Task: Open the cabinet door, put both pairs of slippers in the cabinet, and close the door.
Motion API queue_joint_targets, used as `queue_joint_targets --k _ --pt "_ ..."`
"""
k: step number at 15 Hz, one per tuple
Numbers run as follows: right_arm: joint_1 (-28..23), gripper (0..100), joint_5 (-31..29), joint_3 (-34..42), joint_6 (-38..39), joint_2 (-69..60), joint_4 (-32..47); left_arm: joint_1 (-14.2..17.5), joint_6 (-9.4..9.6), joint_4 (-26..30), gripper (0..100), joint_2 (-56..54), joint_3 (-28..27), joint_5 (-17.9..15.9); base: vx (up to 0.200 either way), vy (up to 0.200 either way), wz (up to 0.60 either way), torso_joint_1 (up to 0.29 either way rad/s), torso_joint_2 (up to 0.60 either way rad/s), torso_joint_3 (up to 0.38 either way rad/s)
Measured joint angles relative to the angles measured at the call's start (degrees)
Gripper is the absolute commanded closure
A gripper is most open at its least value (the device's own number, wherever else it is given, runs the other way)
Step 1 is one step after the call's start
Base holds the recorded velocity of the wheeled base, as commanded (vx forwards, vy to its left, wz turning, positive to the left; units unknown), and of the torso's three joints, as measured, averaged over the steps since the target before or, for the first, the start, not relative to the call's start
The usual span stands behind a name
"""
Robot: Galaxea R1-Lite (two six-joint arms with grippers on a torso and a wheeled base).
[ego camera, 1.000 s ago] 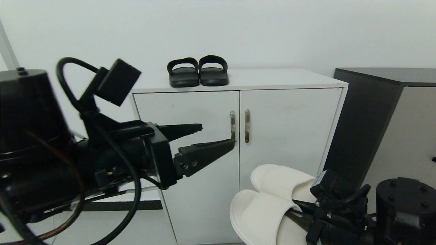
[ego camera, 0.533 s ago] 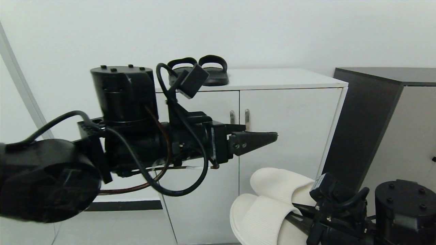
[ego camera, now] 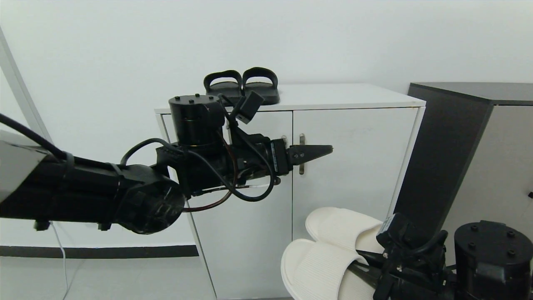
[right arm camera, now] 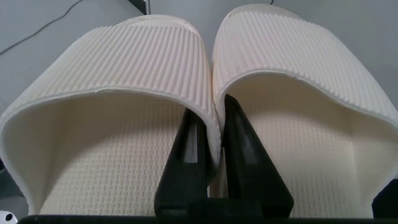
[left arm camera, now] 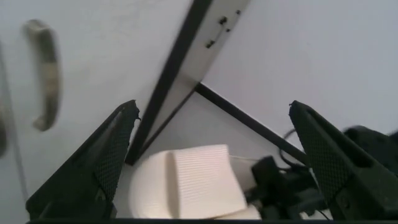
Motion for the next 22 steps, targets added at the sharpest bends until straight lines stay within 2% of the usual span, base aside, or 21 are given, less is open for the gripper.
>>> queue_joint_targets --k 5,12,16,17,20,22 --pt "0.0 100 0.0 0.0 0.0 0.0 0.0 0.1 0.07 2.5 0 4.5 -5.2 7.1 0.0 0.0 0.0 0.0 0.0 0.0" --pt "0.0 100 0.0 0.0 0.0 0.0 0.0 0.8 0.27 4.3 0 10.1 -11.3 11.5 0.0 0.0 0.0 0.0 0.0 0.0" --pt "0.0 100 0.0 0.1 -0.1 0.0 0.0 0.9 0.32 5.2 0 12.1 -13.6 12.2 0.0 0.0 0.0 0.0 0.0 0.0" --pt "0.0 100 0.0 0.1 -0.1 0.0 0.0 0.8 0.32 5.2 100 12.3 -13.8 12.2 0.0 0.0 0.0 0.0 0.0 0.0" --pt "0.0 100 0.9 0.6 -0.2 0.0 0.0 0.8 0.32 5.4 100 12.7 -13.5 12.6 0.0 0.0 0.0 0.0 0.0 0.0" --pt "0.1 100 4.3 1.9 -1.1 -0.4 0.0 0.7 0.4 5.4 100 12.5 -12.3 12.5 0.0 0.0 0.0 0.0 0.0 0.0"
